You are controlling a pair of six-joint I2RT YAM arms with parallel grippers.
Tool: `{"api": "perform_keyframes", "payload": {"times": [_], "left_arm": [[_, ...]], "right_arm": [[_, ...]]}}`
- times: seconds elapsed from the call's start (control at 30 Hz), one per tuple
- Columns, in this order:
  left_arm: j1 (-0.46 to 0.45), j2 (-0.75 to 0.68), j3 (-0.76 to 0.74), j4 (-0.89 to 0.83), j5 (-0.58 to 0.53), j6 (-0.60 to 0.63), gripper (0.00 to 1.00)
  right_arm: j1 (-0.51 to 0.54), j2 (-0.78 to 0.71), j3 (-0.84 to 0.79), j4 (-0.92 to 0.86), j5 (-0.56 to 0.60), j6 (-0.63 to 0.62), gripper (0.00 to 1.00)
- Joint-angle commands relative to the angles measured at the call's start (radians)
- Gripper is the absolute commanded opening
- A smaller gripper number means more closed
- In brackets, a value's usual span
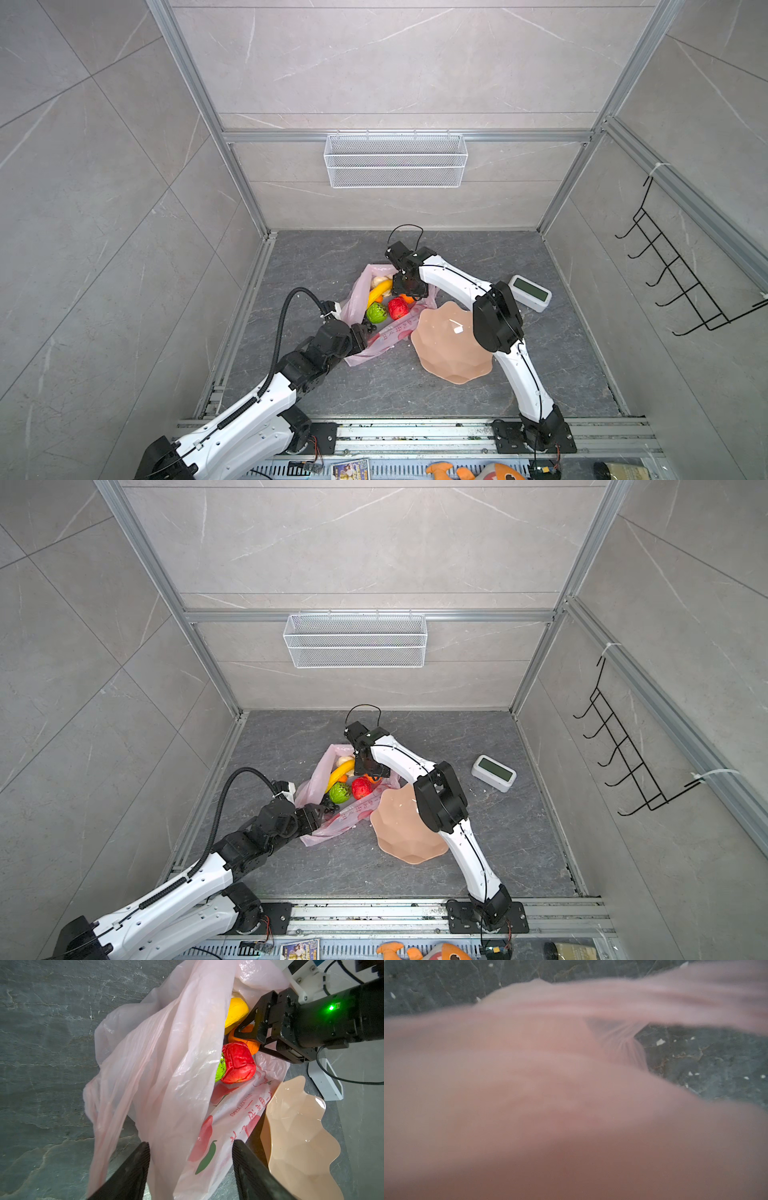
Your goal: Take the fake fruits out of the plastic bag
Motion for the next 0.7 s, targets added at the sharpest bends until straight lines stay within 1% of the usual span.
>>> {"api": "perform_keyframes", "payload": {"times": [0.0, 0.1, 0.27, 0.47, 0.57, 0.67], "left_arm": [[-0.001, -0.009, 0.044, -0.013, 0.003, 0.029, 0.67], [-0.001, 0.003, 0.045, -0.002, 0.000, 0.032, 0.68], [-0.002, 0.012, 0.032, 0.018, 0.005, 0.011, 0.69], [-0.001, 0.010, 0.064, 0.035, 0.023, 0.016, 0.69], [-0.001, 0.007, 0.096, 0.008, 0.000, 0.030, 0.70], [0.001, 0.019, 0.138, -0.052, -0.049, 0.046, 0.70]], "right_arm": [[0.004, 0.033, 0.020, -0.036, 0.007, -0.011, 0.74], [0.004, 0.037, 0.022, -0.033, -0.004, -0.013, 0.72], [0.004, -0.026, -0.031, 0.009, -0.006, -0.018, 0.60], [0.007, -0.136, -0.120, 0.044, 0.025, -0.031, 0.59], [0.013, -0.190, -0.162, 0.055, 0.038, -0.042, 0.59], [0.017, -0.240, -0.210, 0.080, 0.036, -0.052, 0.59]]}}
